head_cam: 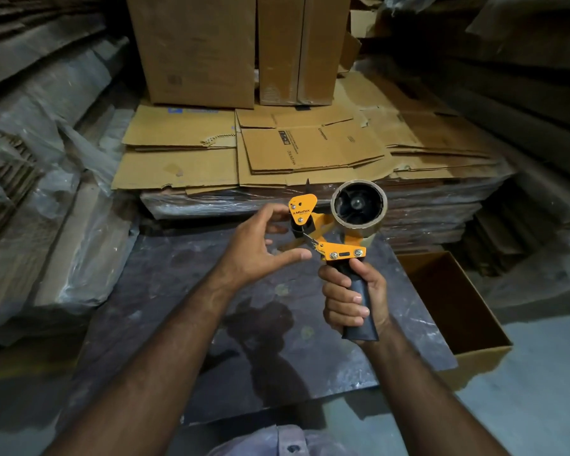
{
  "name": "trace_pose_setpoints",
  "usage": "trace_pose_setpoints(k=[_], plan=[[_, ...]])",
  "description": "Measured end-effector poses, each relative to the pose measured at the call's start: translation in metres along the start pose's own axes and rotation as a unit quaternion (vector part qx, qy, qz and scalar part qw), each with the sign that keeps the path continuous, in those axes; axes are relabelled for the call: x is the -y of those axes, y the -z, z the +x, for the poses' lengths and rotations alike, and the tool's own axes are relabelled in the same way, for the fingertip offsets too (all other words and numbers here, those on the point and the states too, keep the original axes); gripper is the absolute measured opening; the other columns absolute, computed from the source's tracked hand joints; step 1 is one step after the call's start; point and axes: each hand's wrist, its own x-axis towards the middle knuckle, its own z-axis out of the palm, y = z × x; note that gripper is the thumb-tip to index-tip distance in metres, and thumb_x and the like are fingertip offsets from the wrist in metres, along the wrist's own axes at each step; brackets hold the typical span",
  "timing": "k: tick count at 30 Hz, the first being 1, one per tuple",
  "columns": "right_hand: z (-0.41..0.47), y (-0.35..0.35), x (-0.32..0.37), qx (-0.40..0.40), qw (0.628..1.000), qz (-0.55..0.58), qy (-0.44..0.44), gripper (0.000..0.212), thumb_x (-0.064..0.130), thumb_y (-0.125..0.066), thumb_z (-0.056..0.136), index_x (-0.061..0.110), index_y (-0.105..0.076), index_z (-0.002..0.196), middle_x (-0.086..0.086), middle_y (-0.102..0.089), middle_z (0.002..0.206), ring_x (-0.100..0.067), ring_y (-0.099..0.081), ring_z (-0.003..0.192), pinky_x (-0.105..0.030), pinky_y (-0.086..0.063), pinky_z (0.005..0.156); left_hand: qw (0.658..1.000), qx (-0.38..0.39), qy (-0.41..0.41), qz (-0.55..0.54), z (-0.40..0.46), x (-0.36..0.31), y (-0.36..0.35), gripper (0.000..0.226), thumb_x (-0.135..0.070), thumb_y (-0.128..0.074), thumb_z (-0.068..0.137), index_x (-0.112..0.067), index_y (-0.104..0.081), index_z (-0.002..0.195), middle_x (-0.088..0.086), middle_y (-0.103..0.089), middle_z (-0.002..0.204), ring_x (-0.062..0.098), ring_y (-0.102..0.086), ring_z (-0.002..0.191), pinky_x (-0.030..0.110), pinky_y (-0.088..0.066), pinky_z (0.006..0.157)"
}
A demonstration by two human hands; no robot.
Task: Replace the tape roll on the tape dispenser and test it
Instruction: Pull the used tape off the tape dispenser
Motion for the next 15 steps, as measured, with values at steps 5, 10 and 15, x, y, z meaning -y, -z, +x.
trace_pose_setpoints(k=[5, 10, 15], plan=[[-0.023, 0.002, 0.022, 0.027, 0.999, 0.014, -0.026, 0.032, 0.034, -0.058, 0.089, 0.015, -0.036, 0.075, 0.003, -0.038, 0.05, -0.01, -0.036, 0.03, -0.022, -0.043, 0.037, 0.995, -0.031, 0.039, -0.083, 0.012, -0.02, -0.024, 0.08, -0.06, -0.079, 0.069, -0.032, -0.045, 0.135, -0.01, -0.057, 0.133, 0.004, -0.06, 0.116, 0.024, -0.054, 0.08], [-0.041, 0.011, 0.027, 0.044, 0.997, 0.016, -0.069, 0.029, 0.031, -0.059, 0.086, 0.014, -0.039, 0.075, 0.001, -0.043, 0.051, -0.011, -0.038, 0.03, -0.023, -0.048, 0.038, 0.932, 0.01, 0.198, -0.305, 0.027, -0.031, -0.047, 0.047, -0.065, -0.06, 0.087, -0.039, -0.059, 0.127, -0.002, -0.063, 0.129, 0.024, -0.059, 0.121, 0.049, -0.053, 0.094], [-0.057, 0.028, 0.038, 0.007, 0.995, -0.009, -0.098, 0.026, 0.03, -0.057, 0.09, 0.01, -0.044, 0.079, -0.003, -0.052, 0.055, -0.016, -0.047, 0.035, -0.026, -0.051, 0.042, 0.919, -0.064, 0.201, -0.333, 0.026, -0.037, -0.073, 0.027, -0.033, -0.07, 0.091, -0.026, -0.067, 0.116, -0.006, -0.076, 0.089, 0.013, -0.072, 0.083, 0.033, -0.059, 0.07]])
